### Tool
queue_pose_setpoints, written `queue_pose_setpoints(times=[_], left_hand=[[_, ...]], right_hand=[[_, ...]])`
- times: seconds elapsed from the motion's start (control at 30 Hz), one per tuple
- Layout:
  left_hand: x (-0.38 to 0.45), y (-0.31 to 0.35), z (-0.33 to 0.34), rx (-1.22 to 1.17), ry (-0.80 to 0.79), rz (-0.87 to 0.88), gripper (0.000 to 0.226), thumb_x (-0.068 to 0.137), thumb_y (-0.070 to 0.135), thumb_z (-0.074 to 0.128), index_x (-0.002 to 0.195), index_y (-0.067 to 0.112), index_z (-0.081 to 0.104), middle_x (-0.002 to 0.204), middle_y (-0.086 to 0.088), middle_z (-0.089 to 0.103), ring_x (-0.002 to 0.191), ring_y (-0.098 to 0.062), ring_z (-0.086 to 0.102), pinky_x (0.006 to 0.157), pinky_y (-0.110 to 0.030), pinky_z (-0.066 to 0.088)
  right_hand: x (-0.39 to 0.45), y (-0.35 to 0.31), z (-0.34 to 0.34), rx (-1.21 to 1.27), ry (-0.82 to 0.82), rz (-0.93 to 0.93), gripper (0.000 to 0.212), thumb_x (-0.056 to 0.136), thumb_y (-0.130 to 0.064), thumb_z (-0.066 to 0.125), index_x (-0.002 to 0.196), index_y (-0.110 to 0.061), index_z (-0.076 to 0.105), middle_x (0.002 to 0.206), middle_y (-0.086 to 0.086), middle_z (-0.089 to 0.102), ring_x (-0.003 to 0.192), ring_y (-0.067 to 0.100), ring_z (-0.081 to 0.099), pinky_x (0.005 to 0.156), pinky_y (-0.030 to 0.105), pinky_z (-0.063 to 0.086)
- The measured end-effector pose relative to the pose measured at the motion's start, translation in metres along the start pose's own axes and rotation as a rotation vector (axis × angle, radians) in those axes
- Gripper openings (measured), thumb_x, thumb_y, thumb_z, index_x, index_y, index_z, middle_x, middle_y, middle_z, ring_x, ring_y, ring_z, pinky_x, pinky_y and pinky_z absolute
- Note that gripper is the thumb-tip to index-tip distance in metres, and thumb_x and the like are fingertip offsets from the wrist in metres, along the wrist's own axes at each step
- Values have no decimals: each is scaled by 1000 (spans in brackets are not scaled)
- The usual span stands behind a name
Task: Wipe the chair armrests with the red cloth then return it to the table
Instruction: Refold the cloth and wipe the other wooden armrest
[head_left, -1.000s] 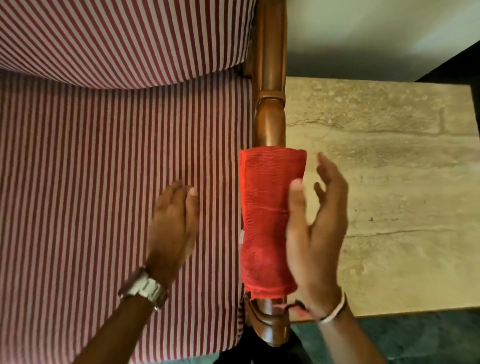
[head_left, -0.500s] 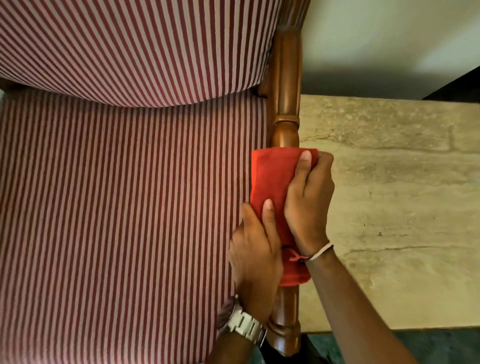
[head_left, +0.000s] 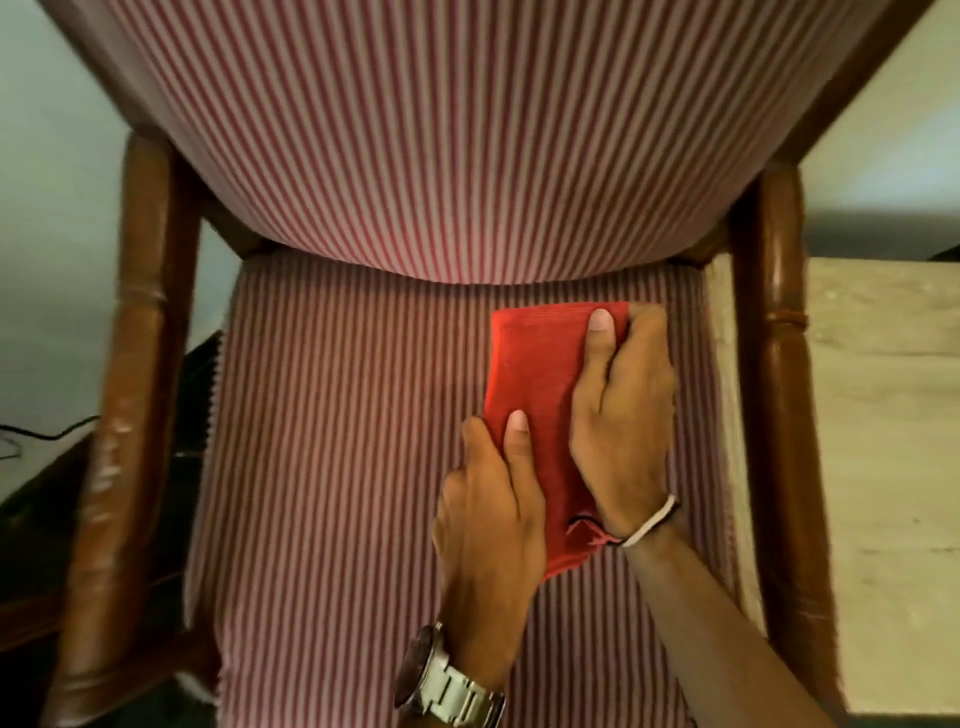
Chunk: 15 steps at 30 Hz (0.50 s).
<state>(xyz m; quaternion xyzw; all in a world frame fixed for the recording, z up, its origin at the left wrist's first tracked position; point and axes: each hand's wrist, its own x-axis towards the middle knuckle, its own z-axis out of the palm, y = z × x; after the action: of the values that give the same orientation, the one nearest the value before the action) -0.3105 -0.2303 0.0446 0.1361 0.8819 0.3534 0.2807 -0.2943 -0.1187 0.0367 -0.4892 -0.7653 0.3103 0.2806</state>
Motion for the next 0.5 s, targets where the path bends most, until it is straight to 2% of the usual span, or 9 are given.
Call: queue_pose_setpoints(times=[0.07, 0.17, 0.23, 0.3, 0.37, 0.47, 0.5], left_hand=[[9, -17, -39, -5, 38, -24, 74, 80, 76, 9, 107, 17, 45, 81, -17, 65, 74, -40, 65, 68, -56, 56], [20, -51, -98, 19, 135, -71, 69, 82, 75, 11, 109, 22, 46, 77, -13, 63, 69, -35, 65, 66, -50, 58], [23, -71, -131, 114, 224, -28, 65, 89, 65, 16, 118, 18, 51, 69, 0, 55, 60, -20, 57, 58, -33, 51], [25, -91, -165, 186, 296, -29, 55, 94, 59, 16, 117, 20, 48, 70, 14, 45, 59, -4, 45, 61, -24, 42], [26, -109, -194, 208, 348, -165, 50, 93, 67, 10, 118, 32, 36, 80, 14, 47, 65, -8, 46, 71, -33, 44], [31, -136, -226, 268, 374, -236, 41, 92, 70, 7, 95, 35, 28, 68, 11, 51, 56, -7, 50, 58, -31, 41], [34, -147, -235, 294, 378, -242, 39, 93, 68, 8, 89, 33, 26, 66, 11, 49, 55, -6, 49, 58, -32, 42]], right_hand=[[-14, -32, 27, 28, -32, -23, 20, 109, -26, 40, 102, -10, 50, 83, -5, 51, 69, 3, 44, 61, 20, 29], [-38, -83, 69, 84, -96, -59, 24, 109, -28, 39, 105, -9, 52, 82, -1, 58, 69, 13, 54, 61, 24, 38], [-52, -112, 91, 132, -141, -78, 24, 109, -29, 40, 103, -9, 52, 80, 1, 58, 68, 15, 56, 61, 27, 41], [-69, -138, 114, 183, -213, -98, 24, 109, -29, 41, 100, -9, 52, 77, 0, 56, 66, 14, 55, 59, 28, 44], [-85, -160, 137, 232, -287, -120, 23, 109, -28, 44, 100, -10, 54, 78, -1, 56, 67, 12, 55, 60, 24, 46], [-105, -178, 168, 286, -372, -127, 21, 107, -27, 50, 101, -10, 60, 85, 0, 62, 74, 11, 60, 65, 19, 49], [-111, -182, 178, 296, -385, -118, 20, 107, -27, 53, 101, -10, 62, 87, 1, 64, 77, 12, 61, 67, 18, 50]])
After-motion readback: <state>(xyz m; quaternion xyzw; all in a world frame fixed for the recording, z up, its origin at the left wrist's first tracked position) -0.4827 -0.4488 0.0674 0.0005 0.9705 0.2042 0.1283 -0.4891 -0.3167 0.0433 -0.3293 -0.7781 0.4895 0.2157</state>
